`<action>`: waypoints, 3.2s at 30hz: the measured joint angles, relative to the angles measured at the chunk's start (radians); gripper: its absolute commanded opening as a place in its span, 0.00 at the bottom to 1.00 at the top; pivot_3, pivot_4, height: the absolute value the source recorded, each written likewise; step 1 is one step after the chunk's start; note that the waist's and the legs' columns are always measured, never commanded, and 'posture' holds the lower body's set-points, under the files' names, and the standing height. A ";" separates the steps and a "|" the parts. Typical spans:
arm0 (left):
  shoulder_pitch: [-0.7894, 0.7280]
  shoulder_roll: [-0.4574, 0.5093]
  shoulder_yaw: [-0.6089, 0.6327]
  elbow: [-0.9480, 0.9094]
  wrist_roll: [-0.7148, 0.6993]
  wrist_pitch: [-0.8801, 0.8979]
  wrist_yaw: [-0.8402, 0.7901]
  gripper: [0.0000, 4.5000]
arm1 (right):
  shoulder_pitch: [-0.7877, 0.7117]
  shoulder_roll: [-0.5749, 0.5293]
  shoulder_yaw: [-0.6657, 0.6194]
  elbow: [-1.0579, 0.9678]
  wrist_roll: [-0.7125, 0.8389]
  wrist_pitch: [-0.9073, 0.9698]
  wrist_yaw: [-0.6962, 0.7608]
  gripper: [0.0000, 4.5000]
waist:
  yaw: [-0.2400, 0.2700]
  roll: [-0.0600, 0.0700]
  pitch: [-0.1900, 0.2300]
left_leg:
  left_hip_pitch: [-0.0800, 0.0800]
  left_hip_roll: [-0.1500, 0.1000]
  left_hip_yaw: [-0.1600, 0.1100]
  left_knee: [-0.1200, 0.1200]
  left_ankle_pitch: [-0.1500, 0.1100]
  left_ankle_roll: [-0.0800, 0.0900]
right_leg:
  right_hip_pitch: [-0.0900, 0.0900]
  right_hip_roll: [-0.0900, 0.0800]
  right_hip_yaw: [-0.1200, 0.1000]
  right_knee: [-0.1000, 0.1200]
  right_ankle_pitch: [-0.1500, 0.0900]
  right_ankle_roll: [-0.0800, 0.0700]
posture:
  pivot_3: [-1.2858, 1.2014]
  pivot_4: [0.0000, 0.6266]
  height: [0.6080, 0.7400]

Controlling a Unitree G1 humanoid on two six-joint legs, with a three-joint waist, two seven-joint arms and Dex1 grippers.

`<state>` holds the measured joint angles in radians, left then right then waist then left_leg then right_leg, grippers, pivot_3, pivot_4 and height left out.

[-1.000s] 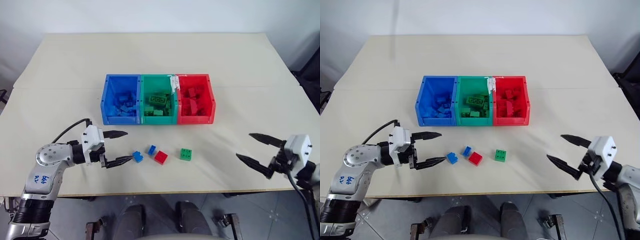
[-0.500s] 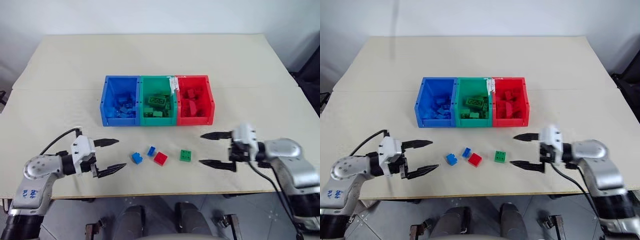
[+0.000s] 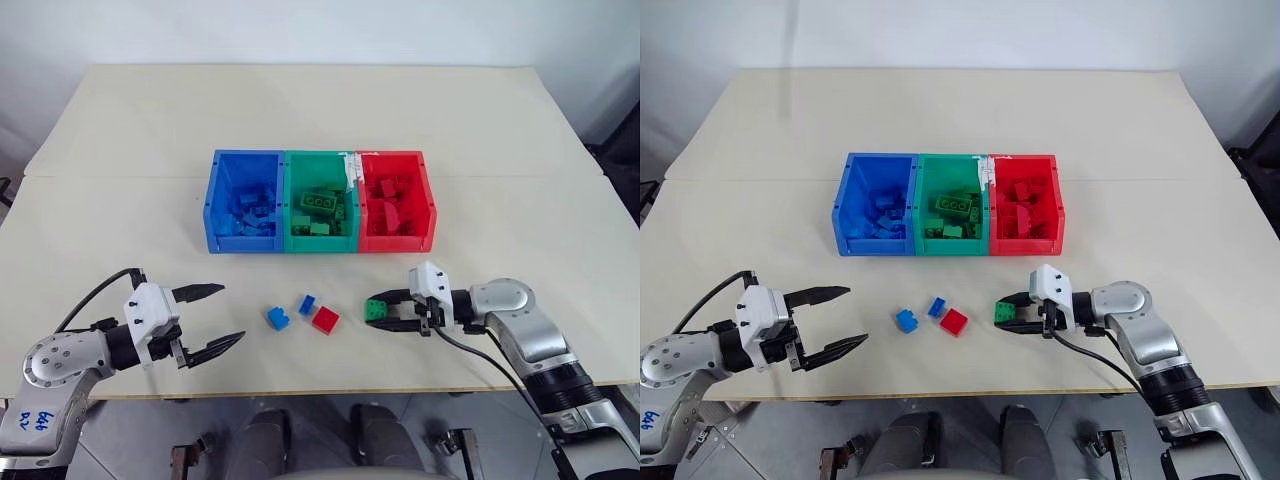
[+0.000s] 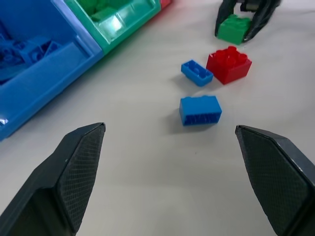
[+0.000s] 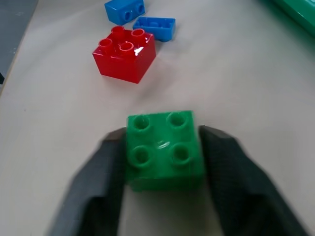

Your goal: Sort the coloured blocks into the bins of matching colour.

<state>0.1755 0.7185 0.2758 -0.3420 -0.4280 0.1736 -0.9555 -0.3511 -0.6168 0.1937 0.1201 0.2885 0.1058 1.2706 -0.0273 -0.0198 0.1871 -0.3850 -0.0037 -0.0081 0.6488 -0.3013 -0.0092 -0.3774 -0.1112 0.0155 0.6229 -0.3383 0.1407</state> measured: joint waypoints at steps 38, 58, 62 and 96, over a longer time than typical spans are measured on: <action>-0.051 -0.051 -0.024 -0.030 -0.018 0.057 0.096 1.00 | -0.244 0.024 -0.224 0.058 0.098 0.025 -0.034 0.99 | 0.011 0.002 0.001 | -0.019 -0.001 -0.001 0.008 0.000 0.001 | -0.013 -0.002 -0.025 0.007 0.000 0.001 | 0.52 0.24 1.00; -0.371 -0.015 -0.221 0.237 0.003 -0.040 -0.178 1.00 | 0.361 -0.168 -0.552 0.002 0.144 -0.208 0.062 0.99 | 0.000 0.003 0.001 | 0.017 0.005 0.009 0.005 -0.004 0.007 | 0.018 -0.006 -0.024 -0.002 0.004 0.002 | 0.52 0.24 1.00; -0.361 -0.010 -0.196 0.239 0.004 -0.046 -0.150 1.00 | 0.275 -0.134 -0.400 -0.100 0.151 -0.106 0.055 0.99 | -0.002 0.003 0.002 | 0.015 0.008 0.009 0.003 -0.003 -0.001 | 0.013 -0.005 -0.025 -0.002 0.003 0.000 | 0.52 0.24 1.00; 0.014 -0.033 0.007 -0.045 -0.042 0.008 0.028 1.00 | 0.059 0.082 0.033 -0.236 0.002 0.227 -0.215 0.33 | 0.026 0.003 0.002 | 0.000 0.000 0.008 0.005 -0.006 0.004 | 0.001 -0.011 -0.037 -0.001 0.003 -0.001 | 0.52 0.24 1.00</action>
<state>0.1897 0.6854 0.2828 -0.3873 -0.4699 0.1815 -0.9271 -0.2922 -0.5345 0.2263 -0.1163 0.2902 0.3326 1.0558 -0.0012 -0.0166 0.1887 -0.3854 -0.0038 0.0000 0.6542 -0.3070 -0.0052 -0.3769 -0.1221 -0.0219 0.6220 -0.3352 0.1397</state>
